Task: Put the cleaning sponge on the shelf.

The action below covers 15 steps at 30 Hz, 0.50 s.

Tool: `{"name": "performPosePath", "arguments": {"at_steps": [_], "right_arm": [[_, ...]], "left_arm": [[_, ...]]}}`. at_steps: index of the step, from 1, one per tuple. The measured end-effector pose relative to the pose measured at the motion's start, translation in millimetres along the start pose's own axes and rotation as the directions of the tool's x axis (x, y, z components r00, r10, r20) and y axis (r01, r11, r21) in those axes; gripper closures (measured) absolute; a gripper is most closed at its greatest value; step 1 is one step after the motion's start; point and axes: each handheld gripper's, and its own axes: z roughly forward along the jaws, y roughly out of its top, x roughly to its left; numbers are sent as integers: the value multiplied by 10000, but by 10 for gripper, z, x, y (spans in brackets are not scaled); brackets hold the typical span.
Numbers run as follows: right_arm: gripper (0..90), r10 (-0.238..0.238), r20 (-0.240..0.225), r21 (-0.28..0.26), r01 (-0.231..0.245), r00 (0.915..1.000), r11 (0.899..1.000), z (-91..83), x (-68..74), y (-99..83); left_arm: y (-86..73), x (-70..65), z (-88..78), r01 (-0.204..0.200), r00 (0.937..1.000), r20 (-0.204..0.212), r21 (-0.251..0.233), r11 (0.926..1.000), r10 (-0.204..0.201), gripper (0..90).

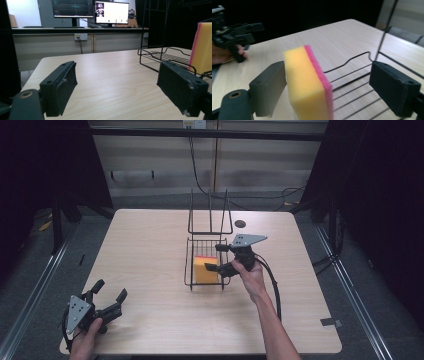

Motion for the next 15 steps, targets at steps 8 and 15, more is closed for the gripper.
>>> {"name": "performPosePath", "arguments": {"at_steps": [8,15], "right_arm": [[135,10,159,-108,-8,9999,9999,-131,40,-7],[135,24,218,-229,-19,9998,9997,-222,88,19]], "left_arm": [[2,4,-2,-47,10000,-17,28,10000,47,156],[1,3,-1,-39,10000,-19,7,10000,39,156]]}}
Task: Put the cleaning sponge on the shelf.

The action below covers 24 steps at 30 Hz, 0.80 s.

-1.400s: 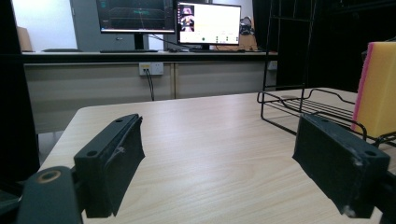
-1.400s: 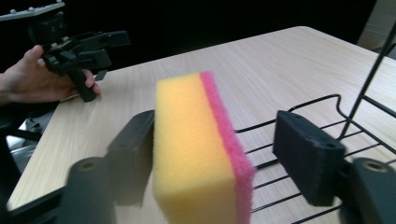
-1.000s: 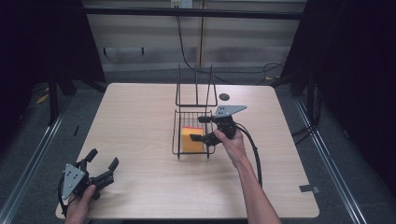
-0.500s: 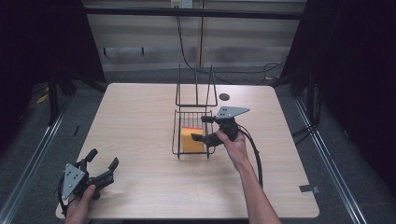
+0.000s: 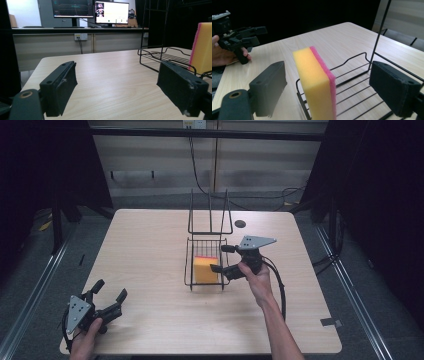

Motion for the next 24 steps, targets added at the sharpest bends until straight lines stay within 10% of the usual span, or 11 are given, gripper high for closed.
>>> {"name": "performPosePath", "arguments": {"at_steps": [24], "right_arm": [[145,477,1727,-768,-348,9838,9964,-407,198,-302]], "left_arm": [[0,0,0,0,10000,-4,0,10000,0,156]]}}
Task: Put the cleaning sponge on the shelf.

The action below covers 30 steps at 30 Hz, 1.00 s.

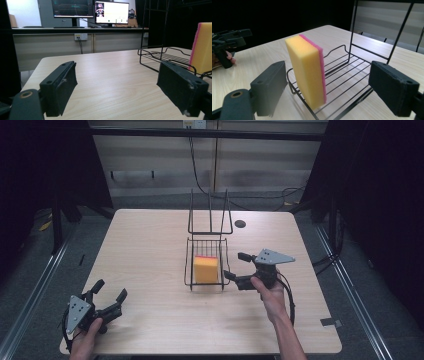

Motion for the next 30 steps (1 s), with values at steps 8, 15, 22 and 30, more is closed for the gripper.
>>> {"name": "performPosePath", "arguments": {"at_steps": [8,15,22,30], "right_arm": [[139,128,451,-72,-124,9989,9999,-185,40,-105],[138,359,998,-158,-345,9944,9993,-350,34,-251],[136,418,1573,-340,-369,9867,9987,-493,50,-400],[139,551,2109,-429,-471,9759,9980,-647,108,-628]], "left_arm": [[1,0,-1,-6,10000,5,23,10000,6,156],[0,0,0,-4,10000,1,5,10000,4,156],[1,0,-2,-2,10000,8,26,10000,2,156],[1,1,-2,-7,10000,7,27,10000,7,155]]}}
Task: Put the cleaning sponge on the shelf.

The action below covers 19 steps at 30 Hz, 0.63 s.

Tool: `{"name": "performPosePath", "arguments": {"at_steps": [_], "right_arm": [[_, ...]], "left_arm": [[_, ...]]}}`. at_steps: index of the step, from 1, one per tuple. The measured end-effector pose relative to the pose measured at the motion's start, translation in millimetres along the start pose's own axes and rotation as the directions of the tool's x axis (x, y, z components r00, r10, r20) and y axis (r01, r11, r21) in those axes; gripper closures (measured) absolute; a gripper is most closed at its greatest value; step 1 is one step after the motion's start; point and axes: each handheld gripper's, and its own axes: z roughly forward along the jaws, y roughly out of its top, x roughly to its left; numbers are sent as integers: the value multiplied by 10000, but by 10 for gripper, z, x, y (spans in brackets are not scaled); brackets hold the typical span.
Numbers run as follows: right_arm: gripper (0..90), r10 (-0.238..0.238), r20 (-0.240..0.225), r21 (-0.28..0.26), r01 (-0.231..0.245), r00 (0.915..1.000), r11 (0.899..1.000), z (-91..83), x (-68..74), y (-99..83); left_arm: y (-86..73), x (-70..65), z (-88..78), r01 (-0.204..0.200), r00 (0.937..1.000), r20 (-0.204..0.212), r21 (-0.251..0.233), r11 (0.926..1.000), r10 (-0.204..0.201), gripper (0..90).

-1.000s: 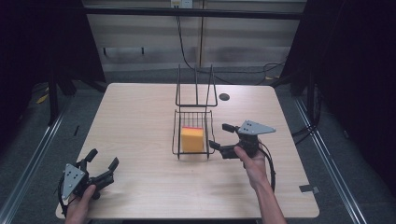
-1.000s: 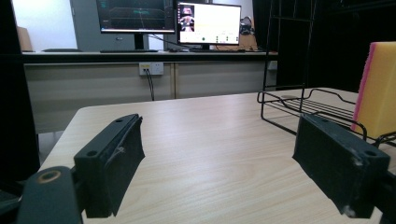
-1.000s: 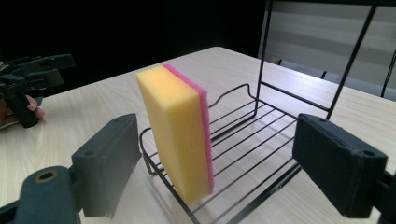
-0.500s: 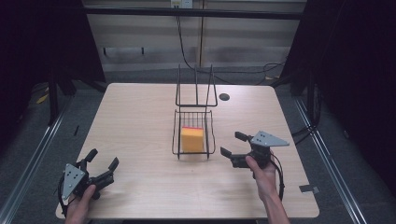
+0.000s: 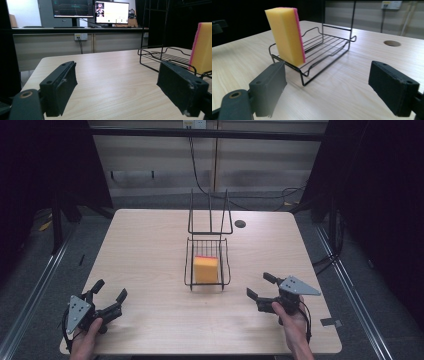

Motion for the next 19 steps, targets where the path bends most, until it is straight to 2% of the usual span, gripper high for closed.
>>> {"name": "performPosePath", "arguments": {"at_steps": [1,4,6,7,9,12,14,19], "right_arm": [[138,148,68,-117,-147,9999,9998,-57,0,-59],[138,43,211,-33,-42,9998,10000,-89,0,-126],[138,213,335,-22,-213,9992,9998,-108,5,-210],[140,115,449,91,-119,9989,9999,-126,9,-277],[141,187,471,-7,-187,9987,9998,-158,19,-327],[140,183,657,-33,-182,9977,9998,-192,32,-370],[140,286,816,-299,-262,9963,9992,-222,30,-407],[137,42,668,-358,-18,9978,9994,-229,37,-411]], "left_arm": [[0,0,0,3,10000,-1,-1,10000,-3,155],[1,4,0,-50,10000,-14,11,10000,50,155],[0,0,-1,0,10000,-23,0,10000,0,156],[0,0,0,2,10000,-1,0,10000,-2,155],[0,0,0,-4,10000,-21,-1,10000,4,155],[0,0,0,3,10000,-4,1,10000,-3,155],[-1,-2,1,24,10000,16,-16,10000,-24,155],[-1,-3,-1,28,10000,18,-5,10000,-28,155]]}}
